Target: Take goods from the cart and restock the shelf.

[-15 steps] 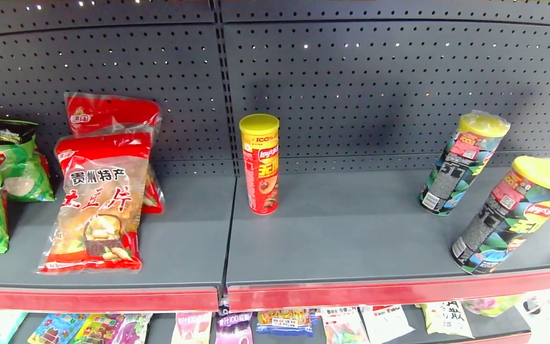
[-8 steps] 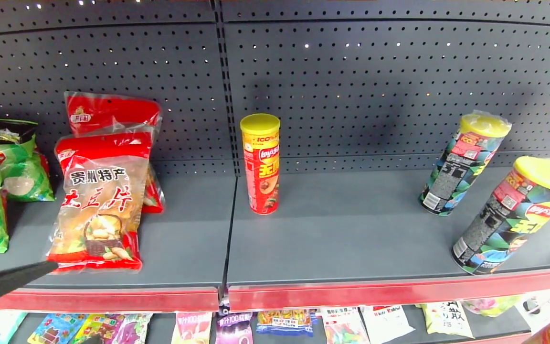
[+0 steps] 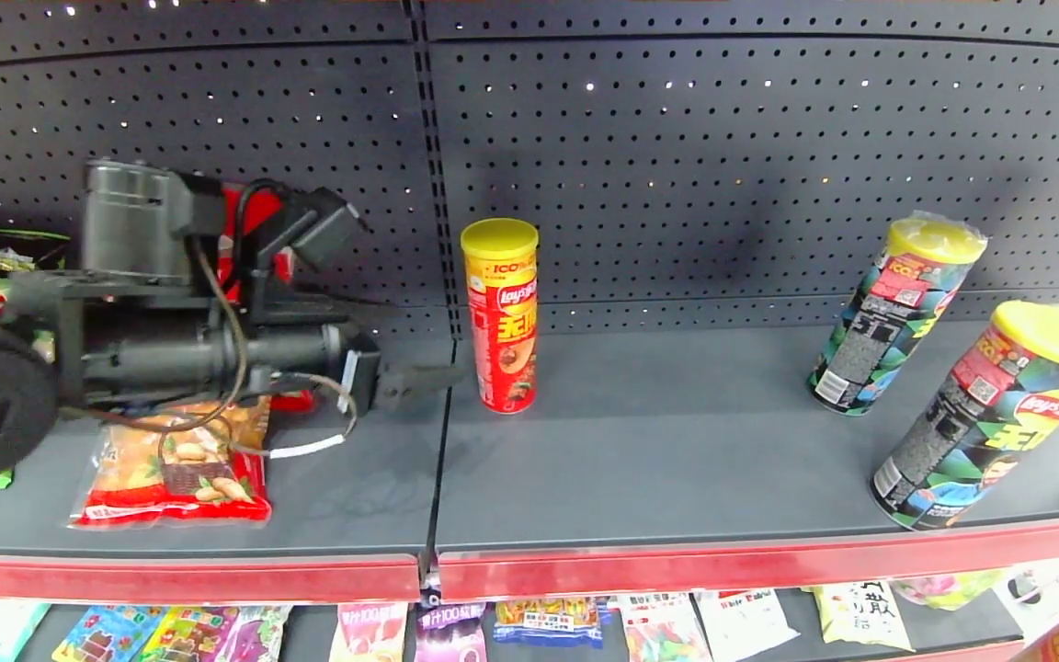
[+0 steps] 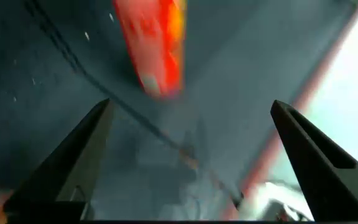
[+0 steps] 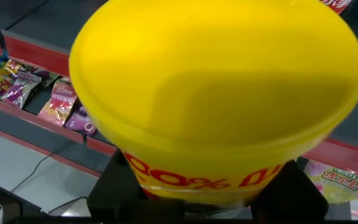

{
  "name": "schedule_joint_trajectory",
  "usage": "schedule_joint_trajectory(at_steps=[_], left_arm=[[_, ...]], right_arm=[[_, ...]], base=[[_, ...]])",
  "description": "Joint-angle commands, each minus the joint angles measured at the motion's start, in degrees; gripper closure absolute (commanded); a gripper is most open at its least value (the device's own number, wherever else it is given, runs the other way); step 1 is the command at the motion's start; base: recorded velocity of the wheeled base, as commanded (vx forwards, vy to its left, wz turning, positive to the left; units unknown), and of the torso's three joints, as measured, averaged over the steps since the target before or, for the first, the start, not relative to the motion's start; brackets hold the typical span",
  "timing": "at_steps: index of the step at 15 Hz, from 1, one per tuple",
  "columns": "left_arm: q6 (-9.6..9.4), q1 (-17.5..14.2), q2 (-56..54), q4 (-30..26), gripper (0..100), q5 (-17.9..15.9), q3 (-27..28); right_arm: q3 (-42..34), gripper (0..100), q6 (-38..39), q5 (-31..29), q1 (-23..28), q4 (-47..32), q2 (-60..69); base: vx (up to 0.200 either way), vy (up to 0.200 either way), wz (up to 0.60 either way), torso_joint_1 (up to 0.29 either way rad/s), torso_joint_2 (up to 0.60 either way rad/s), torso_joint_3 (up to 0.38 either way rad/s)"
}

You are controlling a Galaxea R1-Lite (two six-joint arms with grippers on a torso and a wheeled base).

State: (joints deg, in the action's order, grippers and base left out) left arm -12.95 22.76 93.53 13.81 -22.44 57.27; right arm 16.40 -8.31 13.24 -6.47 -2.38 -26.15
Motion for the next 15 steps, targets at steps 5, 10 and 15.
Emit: schedule_joint_trajectory(at_steps=[5, 10, 15], left_arm=[[1.34, 1.6, 13.9, 6.1, 0, 3.6, 10.1], [1.7, 2.1, 17.0, 8.4, 0, 3.8, 15.6], [1.7, 3.2, 19.1, 9.5, 0, 4.5, 18.1]], right_arm=[[-1.2, 100, 0.4, 0.0, 0.0, -0.4, 1.1], [-2.2, 100, 0.4, -0.1, 0.1, -0.4, 2.0], [-2.2, 100, 0.4, -0.1, 0.1, -0.4, 1.9]], base=[[0.0, 0.0, 0.0, 0.0, 0.0, 0.0], [0.0, 0.0, 0.0, 0.0, 0.0, 0.0], [0.0, 0.0, 0.0, 0.0, 0.0, 0.0]])
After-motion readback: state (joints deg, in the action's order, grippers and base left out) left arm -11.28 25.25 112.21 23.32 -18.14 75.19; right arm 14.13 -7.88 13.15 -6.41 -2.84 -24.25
